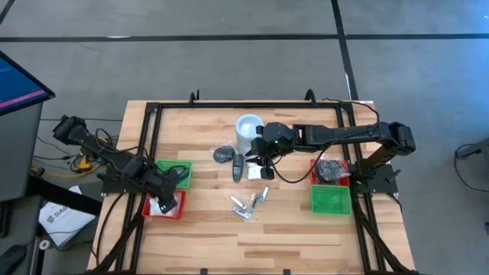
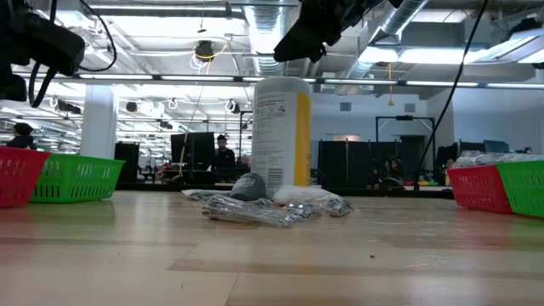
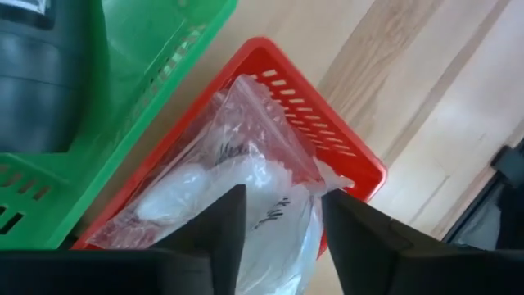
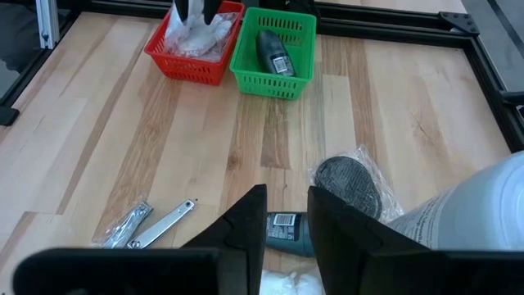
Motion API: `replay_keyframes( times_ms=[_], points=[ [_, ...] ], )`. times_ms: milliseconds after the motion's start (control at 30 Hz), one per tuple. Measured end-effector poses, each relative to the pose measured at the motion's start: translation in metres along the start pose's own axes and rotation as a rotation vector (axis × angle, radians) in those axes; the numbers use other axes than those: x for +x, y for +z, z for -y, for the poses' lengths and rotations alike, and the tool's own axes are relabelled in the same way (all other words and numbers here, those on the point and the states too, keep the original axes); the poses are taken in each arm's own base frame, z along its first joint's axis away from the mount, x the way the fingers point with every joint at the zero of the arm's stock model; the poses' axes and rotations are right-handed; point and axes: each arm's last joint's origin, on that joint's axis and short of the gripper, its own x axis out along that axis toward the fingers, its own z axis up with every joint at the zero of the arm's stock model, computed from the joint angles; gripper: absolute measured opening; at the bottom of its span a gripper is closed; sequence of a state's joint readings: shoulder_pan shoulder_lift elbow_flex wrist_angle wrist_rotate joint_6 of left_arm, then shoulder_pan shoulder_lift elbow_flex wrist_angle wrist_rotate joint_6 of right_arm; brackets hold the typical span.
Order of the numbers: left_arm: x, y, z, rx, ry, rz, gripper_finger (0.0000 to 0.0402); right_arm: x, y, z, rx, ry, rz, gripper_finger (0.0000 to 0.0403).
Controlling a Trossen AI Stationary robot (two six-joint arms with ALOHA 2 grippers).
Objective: Pick & Place Travel size toiletries
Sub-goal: Put the cotton pack into the left red bin, then put the gray deodorant into the left green bin
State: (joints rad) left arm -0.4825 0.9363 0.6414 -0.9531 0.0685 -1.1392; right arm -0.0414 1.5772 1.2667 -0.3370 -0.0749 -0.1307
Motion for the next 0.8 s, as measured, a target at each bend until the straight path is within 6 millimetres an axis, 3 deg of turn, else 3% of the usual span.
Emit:
replay_keyframes(
  times_ms=[200, 367, 467, 600, 800],
  points=[
    [-0.013, 0.005, -0.006, -0.004, -0.062, 0.059, 0.0174, 0.0, 0.0, 0.0, 0.0, 0.0, 0.0, 0.0082],
    [-0.025, 0.014, -0.014, -0.023, -0.089, 0.21, 0.0181, 0.0, 0.0, 0.0, 0.0, 0.0, 0.0, 0.0082],
    [-0.031, 0.026, -0.012, -0.073, -0.136, 0.372, 0.0182, 0.0, 0.0, 0.0, 0.0, 0.0, 0.001, 0.0082],
    [-0.036, 0.048, -0.002, 0.032, -0.185, 0.566, 0.018, 0.0, 0.0, 0.0, 0.0, 0.0, 0.001, 0.0082],
    [-0.024, 0.083, 0.003, 0.105, -0.068, 0.715, 0.0177, 0.0, 0.0, 0.0, 0.034, 0.003, -0.003, 0.0082]
  ],
)
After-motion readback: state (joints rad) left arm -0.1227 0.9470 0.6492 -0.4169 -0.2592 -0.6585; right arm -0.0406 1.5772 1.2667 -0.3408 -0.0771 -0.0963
